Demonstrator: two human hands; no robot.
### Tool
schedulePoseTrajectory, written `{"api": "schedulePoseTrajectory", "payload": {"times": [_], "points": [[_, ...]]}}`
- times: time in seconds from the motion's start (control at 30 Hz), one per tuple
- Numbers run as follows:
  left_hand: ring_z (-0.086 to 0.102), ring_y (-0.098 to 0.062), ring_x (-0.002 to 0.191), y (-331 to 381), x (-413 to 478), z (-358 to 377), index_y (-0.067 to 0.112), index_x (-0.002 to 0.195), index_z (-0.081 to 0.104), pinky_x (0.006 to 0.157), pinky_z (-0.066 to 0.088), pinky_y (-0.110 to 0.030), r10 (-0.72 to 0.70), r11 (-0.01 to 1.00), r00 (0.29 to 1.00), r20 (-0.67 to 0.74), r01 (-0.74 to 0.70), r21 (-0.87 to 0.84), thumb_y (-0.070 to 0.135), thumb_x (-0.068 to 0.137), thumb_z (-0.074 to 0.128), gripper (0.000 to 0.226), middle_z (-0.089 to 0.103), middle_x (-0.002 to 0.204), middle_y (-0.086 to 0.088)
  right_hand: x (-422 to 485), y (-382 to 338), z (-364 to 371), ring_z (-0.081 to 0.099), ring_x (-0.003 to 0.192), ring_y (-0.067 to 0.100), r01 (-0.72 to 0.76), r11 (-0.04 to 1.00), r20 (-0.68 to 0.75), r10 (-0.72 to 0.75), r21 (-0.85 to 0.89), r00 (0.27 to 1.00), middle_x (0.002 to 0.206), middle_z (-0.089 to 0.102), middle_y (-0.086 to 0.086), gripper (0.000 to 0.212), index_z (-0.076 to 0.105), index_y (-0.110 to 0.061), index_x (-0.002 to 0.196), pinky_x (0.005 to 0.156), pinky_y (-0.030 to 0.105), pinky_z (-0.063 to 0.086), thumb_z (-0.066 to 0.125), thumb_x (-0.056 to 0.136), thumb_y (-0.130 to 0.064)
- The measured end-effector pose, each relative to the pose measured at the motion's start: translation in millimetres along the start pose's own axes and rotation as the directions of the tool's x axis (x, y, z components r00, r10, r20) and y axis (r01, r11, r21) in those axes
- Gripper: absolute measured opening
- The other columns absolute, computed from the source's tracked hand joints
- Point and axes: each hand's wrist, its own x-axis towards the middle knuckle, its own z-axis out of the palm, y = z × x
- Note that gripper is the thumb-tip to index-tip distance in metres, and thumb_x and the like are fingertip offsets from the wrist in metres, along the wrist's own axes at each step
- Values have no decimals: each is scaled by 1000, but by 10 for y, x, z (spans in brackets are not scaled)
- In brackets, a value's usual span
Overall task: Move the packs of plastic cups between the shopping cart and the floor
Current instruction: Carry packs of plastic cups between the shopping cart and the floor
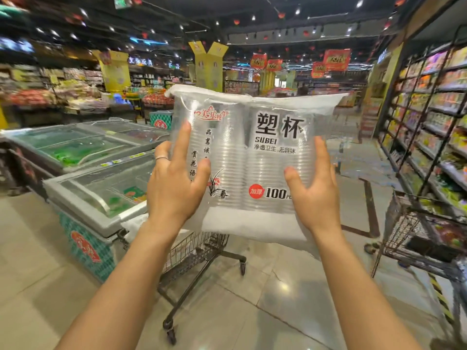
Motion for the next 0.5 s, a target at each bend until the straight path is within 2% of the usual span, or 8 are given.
{"api": "schedulePoseTrajectory", "payload": {"times": [0.17, 0.27, 0.5], "points": [[50, -40, 121, 14, 427, 592, 45, 153, 14, 85, 44, -47, -41, 997, 998, -57, 44, 57, 50, 95, 45, 65, 30, 151, -18, 717, 485, 240, 20, 120, -15, 31, 998, 56, -33, 49, 998, 155, 26, -15, 71, 17, -44, 152, 97, 18, 21, 58, 94, -40], [50, -41, 122, -35, 596, 834, 46, 152, 15, 84, 45, -47, -56, 994, 995, -80, 63, 89, 53, 91, 41, 67, 31, 150, -19, 1016, 690, 405, 24, 122, -10, 46, 995, 92, -54, 88, 994, 155, 26, -13, 70, 17, -44, 152, 99, 23, 24, 58, 94, -39], [49, -40, 122, -294, 1058, 1286, 46, 152, 13, 88, 45, -49, -88, 984, 992, -90, 101, 146, 46, 97, 47, 65, 29, 152, -18, 1532, 1089, 900, 19, 125, -11, 39, 990, 187, -64, 137, 980, 157, 21, -15, 72, 14, -42, 153, 103, 27, 21, 57, 95, -41]]}}
